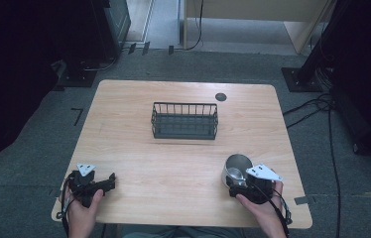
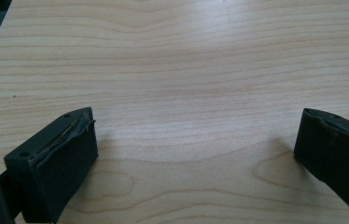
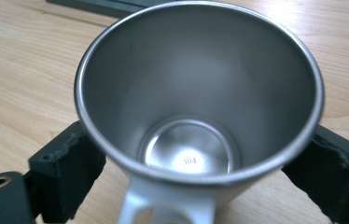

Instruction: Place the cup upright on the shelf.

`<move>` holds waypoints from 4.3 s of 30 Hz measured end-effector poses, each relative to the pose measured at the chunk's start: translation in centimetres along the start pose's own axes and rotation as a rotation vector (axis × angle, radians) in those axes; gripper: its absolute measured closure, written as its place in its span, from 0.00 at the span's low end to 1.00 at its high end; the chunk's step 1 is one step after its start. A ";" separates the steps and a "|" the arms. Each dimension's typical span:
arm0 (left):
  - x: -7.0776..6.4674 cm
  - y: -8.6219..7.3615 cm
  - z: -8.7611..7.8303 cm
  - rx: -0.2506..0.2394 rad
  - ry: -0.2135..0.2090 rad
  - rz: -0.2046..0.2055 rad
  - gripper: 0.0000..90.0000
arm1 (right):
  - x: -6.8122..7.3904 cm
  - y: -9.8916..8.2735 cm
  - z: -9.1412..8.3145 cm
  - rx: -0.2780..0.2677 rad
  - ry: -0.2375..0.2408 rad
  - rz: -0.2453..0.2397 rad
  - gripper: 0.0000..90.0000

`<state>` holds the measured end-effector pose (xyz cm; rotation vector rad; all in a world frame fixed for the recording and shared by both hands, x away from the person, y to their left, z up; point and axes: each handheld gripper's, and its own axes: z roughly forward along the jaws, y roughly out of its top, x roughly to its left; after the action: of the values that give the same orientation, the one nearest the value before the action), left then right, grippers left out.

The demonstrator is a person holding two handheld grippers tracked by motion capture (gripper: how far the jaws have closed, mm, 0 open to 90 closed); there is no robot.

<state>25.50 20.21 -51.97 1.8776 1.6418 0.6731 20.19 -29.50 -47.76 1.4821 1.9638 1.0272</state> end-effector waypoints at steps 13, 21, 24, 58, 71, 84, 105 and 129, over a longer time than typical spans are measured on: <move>0.0 0.0 0.0 0.001 -0.004 0.005 0.00 | -1.8 -0.9 -0.8 -0.016 -0.047 0.041 0.14; 0.0 0.0 0.0 0.001 -0.003 0.005 0.00 | -2.0 -1.0 -0.7 -0.009 -0.032 0.021 0.19; 0.0 0.0 0.0 0.001 -0.004 0.005 0.00 | -2.3 -1.3 -1.0 -0.024 -0.025 -0.001 0.42; 0.0 0.0 0.0 0.000 -0.003 0.005 0.00 | -6.1 -1.3 0.0 -0.173 -0.355 0.071 0.89; 0.0 0.0 0.0 0.001 -0.003 0.005 0.00 | -5.2 0.5 0.1 -0.205 -0.316 -0.007 0.92; 0.0 0.0 0.0 0.000 -0.004 0.005 0.00 | -2.9 5.2 1.7 -0.258 -0.266 -0.021 0.91; 0.0 0.0 0.0 0.000 -0.003 0.005 0.00 | 1.0 13.1 4.3 -0.317 -0.194 -0.026 0.91; 0.0 0.0 0.0 0.000 -0.004 0.006 0.00 | 3.5 19.0 9.4 -0.330 -0.187 -0.025 0.91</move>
<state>25.49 20.19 -51.97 1.8833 1.6351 0.6715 37.40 -21.00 -38.22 1.3152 1.5917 1.0968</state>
